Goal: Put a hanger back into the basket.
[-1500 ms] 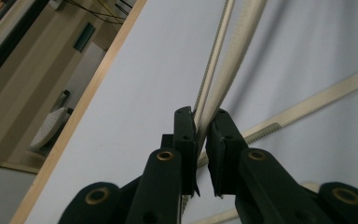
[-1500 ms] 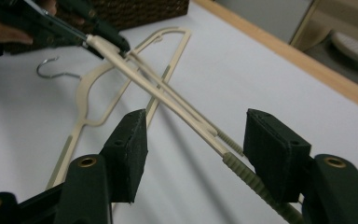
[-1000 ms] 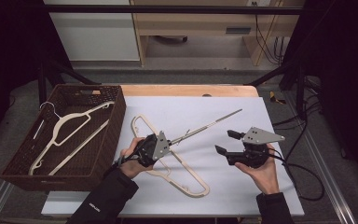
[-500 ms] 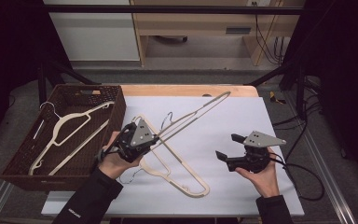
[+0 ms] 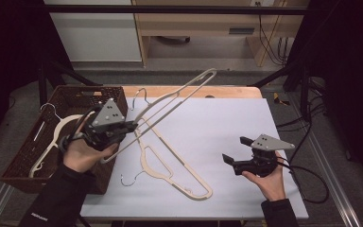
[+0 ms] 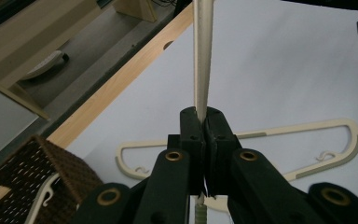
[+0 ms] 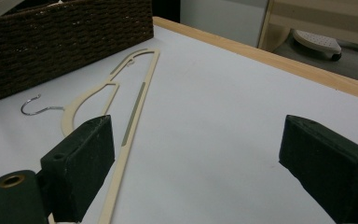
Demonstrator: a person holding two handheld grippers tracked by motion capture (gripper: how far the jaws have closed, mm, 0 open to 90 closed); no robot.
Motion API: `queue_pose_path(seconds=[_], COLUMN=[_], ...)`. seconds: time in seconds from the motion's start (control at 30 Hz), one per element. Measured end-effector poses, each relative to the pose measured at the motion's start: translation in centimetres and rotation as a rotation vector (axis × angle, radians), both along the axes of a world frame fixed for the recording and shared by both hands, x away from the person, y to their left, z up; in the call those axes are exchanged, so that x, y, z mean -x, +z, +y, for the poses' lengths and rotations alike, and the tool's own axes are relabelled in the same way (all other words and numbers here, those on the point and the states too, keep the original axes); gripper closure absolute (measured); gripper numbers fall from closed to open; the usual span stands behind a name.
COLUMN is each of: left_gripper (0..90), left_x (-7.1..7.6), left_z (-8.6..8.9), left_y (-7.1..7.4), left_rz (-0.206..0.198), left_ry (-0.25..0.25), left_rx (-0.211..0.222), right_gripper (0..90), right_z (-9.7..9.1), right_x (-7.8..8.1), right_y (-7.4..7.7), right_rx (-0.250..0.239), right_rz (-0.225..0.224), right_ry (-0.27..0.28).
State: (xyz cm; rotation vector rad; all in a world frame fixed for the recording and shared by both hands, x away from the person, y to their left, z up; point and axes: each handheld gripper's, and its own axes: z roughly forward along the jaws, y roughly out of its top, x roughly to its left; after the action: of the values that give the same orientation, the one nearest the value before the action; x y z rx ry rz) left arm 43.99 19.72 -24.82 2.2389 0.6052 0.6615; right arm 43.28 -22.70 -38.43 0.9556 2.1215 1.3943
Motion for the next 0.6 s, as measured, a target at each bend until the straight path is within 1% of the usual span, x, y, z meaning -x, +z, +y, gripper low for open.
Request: queue_pose_path(seconds=[0.07,0.13,0.2,0.27,0.33,0.4,0.53,0.6], left_gripper=[87.6,87.6,87.6,87.6,87.6,87.6,87.6,87.6], left_x=[-0.1,-0.3,-0.5,-0.7,-0.8,-0.9,-1.2,-1.4], left_z=[0.8,2.0,3.0,4.1,5.5,6.7,9.0,10.2], left_y=[0.5,0.9,1.1,1.1,1.0,0.7,0.2,-0.1], left_rz=[-0.001,0.0,0.005,0.015,0.021,0.03,0.041,0.048], left_ry=[0.011,0.036,0.053,0.073,0.098,0.126,0.161,0.176], left_rx=[-0.007,-0.009,-0.008,-0.008,-0.009,0.002,-0.002,-0.013], right_gripper=[10.5,10.4,10.2,9.8,9.7,9.5,9.5,9.4], right_z=[0.0,-0.1,-0.2,-0.3,-0.3,-0.3,-0.2,-0.1], right_x=[0.1,0.1,0.1,0.2,0.2,0.2,0.3,0.2], right_y=[0.0,0.1,0.1,0.1,0.1,0.1,-0.1,-0.1], right_rx=[-0.003,-0.007,-0.008,-0.012,-0.016,-0.013,-0.006,-0.005], right_rz=[0.002,-0.002,-0.011,-0.01,-0.01,-0.011,-0.004,0.002], right_ry=[0.006,0.006,0.004,0.002,0.003,0.007,0.01,0.012])
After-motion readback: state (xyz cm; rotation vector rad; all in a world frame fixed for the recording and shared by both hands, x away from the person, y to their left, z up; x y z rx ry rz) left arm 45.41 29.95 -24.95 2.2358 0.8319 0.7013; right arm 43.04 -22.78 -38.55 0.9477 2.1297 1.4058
